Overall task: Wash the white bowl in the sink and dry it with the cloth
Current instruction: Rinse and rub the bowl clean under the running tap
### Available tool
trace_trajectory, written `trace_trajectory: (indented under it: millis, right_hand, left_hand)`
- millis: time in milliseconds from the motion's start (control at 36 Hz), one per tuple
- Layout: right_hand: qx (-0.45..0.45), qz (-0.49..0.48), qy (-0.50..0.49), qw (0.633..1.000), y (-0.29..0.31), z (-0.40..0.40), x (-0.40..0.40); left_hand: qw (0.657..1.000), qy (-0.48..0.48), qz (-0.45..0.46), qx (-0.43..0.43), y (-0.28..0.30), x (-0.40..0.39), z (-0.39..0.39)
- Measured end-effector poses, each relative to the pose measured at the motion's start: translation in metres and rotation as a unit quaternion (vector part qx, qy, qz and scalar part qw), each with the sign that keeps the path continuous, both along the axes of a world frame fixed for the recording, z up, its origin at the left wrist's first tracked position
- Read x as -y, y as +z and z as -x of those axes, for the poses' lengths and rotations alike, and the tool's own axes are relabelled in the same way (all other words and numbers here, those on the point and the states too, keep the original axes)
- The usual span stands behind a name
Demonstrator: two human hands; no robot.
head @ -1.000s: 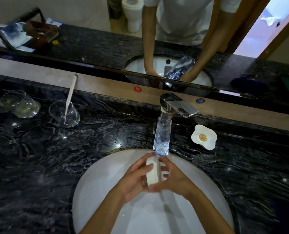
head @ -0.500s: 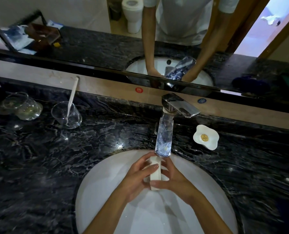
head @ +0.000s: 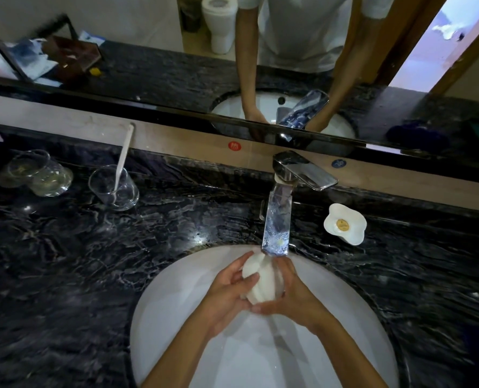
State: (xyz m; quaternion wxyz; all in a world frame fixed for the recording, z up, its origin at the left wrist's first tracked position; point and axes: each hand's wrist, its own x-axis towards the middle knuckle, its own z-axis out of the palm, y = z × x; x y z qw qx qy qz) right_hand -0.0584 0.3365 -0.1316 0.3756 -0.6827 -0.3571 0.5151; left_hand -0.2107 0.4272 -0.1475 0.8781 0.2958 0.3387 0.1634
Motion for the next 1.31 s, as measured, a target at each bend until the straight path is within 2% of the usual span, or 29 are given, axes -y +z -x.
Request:
trace_trajectory:
  millis: [83,222,361,528,694,861,917,972,1056,1167,1222,1306]
  right_hand:
    - [-0.026,-0.013,-0.031,0.999,0.000,-0.005,0.003]
    - [-0.126,-0.028,-0.158,0.979,-0.002,-0.013,0.008]
    - [-0.115,-0.009,-0.190,0.975,0.002,-0.010,0.007]
    - [-0.084,0.029,-0.205,0.975,0.008,-0.008,0.000]
    - [-0.199,0.082,-0.199,0.956,-0.005,0.000,0.004]
    - [-0.299,0.011,-0.230,0.926,-0.018,0.002,0.014]
    - [-0.288,-0.013,-0.234,0.928,-0.013,0.001,0.016]
    - [-0.234,-0.019,-0.228,0.945,-0.006,-0.001,0.017]
    - [-0.131,-0.015,-0.212,0.968,0.007,-0.004,0.015]
    - [-0.082,0.009,-0.237,0.968,0.016,-0.003,0.006]
    - [-0.085,0.028,-0.245,0.965,0.020,-0.002,0.002]
    - [-0.161,0.049,-0.243,0.955,0.022,-0.004,0.004]
  left_hand:
    - [0.999,0.011,-0.018,-0.037,-0.001,-0.001,-0.001]
    - [0.997,0.027,-0.033,-0.071,-0.008,0.001,0.001]
    - [0.996,0.013,-0.030,-0.080,-0.013,0.011,0.000]
    - [0.990,0.011,-0.021,-0.136,-0.010,0.007,-0.003]
    - [0.982,0.014,-0.094,-0.161,0.010,-0.009,-0.006]
    - [0.974,0.020,-0.175,-0.142,0.020,-0.013,-0.004]
    - [0.974,0.029,-0.184,-0.129,0.019,-0.010,-0.002]
    - [0.976,0.033,-0.174,-0.126,0.017,-0.008,-0.001]
    - [0.985,0.035,-0.111,-0.126,0.010,-0.001,-0.001]
    - [0.988,0.004,-0.052,-0.143,0.004,0.010,-0.004]
    - [0.989,-0.001,-0.035,-0.144,0.005,0.010,-0.005]
    - [0.986,0.008,-0.036,-0.161,0.011,0.006,-0.006]
